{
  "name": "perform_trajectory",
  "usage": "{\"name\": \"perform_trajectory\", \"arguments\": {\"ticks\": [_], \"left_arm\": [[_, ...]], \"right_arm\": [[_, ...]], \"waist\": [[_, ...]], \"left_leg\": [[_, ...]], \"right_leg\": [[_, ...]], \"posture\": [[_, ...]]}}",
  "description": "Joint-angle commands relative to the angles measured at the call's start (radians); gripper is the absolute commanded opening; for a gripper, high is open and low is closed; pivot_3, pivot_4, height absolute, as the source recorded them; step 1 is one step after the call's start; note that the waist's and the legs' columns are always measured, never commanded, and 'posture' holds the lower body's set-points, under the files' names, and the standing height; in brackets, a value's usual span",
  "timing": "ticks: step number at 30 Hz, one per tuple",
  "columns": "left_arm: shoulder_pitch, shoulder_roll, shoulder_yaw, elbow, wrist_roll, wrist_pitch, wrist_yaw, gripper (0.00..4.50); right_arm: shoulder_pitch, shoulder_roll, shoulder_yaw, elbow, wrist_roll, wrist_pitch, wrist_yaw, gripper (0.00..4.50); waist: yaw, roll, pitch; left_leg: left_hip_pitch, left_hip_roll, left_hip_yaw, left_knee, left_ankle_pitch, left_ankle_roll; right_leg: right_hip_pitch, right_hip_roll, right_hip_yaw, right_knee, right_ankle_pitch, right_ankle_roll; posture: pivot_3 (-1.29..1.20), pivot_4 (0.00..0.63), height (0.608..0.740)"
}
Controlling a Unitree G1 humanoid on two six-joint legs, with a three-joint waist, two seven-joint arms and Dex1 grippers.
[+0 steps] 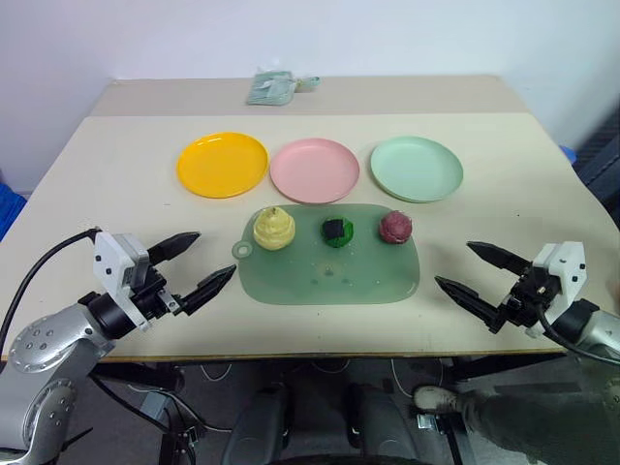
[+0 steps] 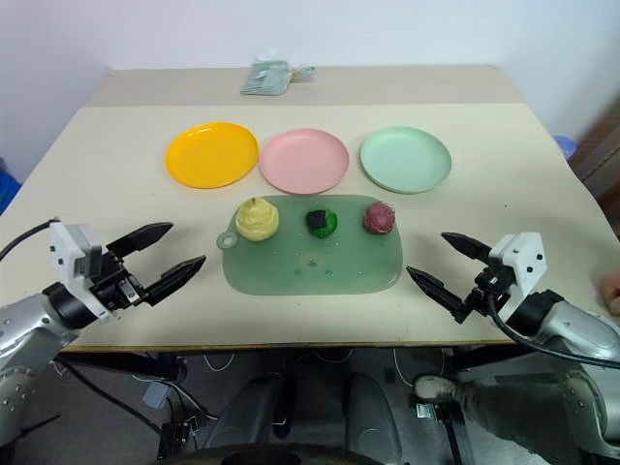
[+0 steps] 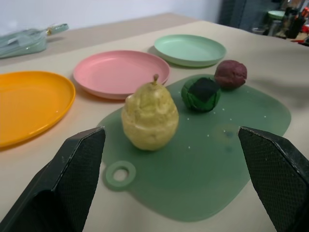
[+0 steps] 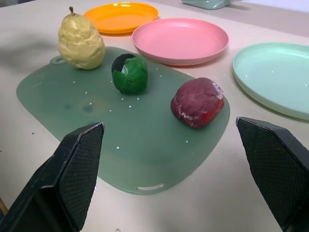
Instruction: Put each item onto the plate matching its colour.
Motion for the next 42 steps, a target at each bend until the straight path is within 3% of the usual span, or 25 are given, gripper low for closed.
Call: {"name": "perform_trajectory", "arguments": {"ticks": [1, 12, 18, 27, 41, 42], "left_arm": [[0.000, 0.014, -0.002, -0.030, -0.002, 0.010, -0.003, 4.50], [-0.091, -0.058, -0.061, -0.018, 0.027, 0.012, 0.095, 4.50], [-0.174, -0.083, -0.142, 0.009, 0.064, 0.113, 0.211, 4.50], [-0.443, -0.226, -0.262, 0.124, 0.115, 0.300, 0.448, 4.50], [-0.601, -0.306, -0.398, 0.328, 0.243, 0.348, 0.457, 4.50], [-0.609, -0.311, -0.403, 0.336, 0.253, 0.345, 0.458, 4.24]], "right_arm": [[-0.003, -0.013, -0.023, -0.030, 0.001, -0.006, 0.002, 4.47], [-0.109, -0.015, 0.048, 0.033, -0.020, -0.046, 0.072, 4.47], [-0.201, -0.021, 0.103, 0.066, -0.006, -0.077, 0.170, 4.47], [-0.343, -0.022, 0.192, 0.125, -0.021, -0.126, 0.307, 4.47], [-0.429, 0.000, 0.270, 0.109, -0.060, -0.122, 0.247, 4.47], [-0.432, 0.000, 0.270, 0.109, -0.060, -0.122, 0.241, 4.50]], "waist": [[0.000, 0.000, 0.000], [0.000, 0.000, 0.000], [0.000, 0.000, 0.000], [0.002, -0.001, 0.000], [0.002, -0.001, 0.000], [0.002, -0.001, 0.001]], "left_leg": [[0.000, 0.000, 0.000, 0.000, 0.000, 0.000], [0.000, 0.000, 0.000, 0.000, 0.000, 0.000], [0.000, 0.000, 0.000, 0.000, 0.000, 0.000], [0.000, -0.001, 0.000, 0.002, 0.000, 0.000], [0.000, -0.002, 0.000, 0.002, 0.000, 0.000], [0.000, -0.002, 0.000, 0.002, 0.000, 0.000]], "right_leg": [[0.000, 0.000, 0.000, 0.000, 0.000, 0.000], [0.000, 0.000, 0.000, 0.000, 0.000, 0.000], [0.000, 0.000, 0.000, 0.000, 0.000, 0.000], [0.000, 0.002, -0.002, 0.001, 0.002, 0.004], [0.000, 0.002, -0.001, 0.001, 0.003, 0.004], [0.000, 0.002, -0.001, 0.001, 0.003, 0.004]], "posture": [[0.00, 0.150, 0.740], [0.00, 0.150, 0.740], [0.00, 0.150, 0.740], [0.00, 0.150, 0.740], [0.00, 0.150, 0.740], [0.00, 0.150, 0.740]]}}
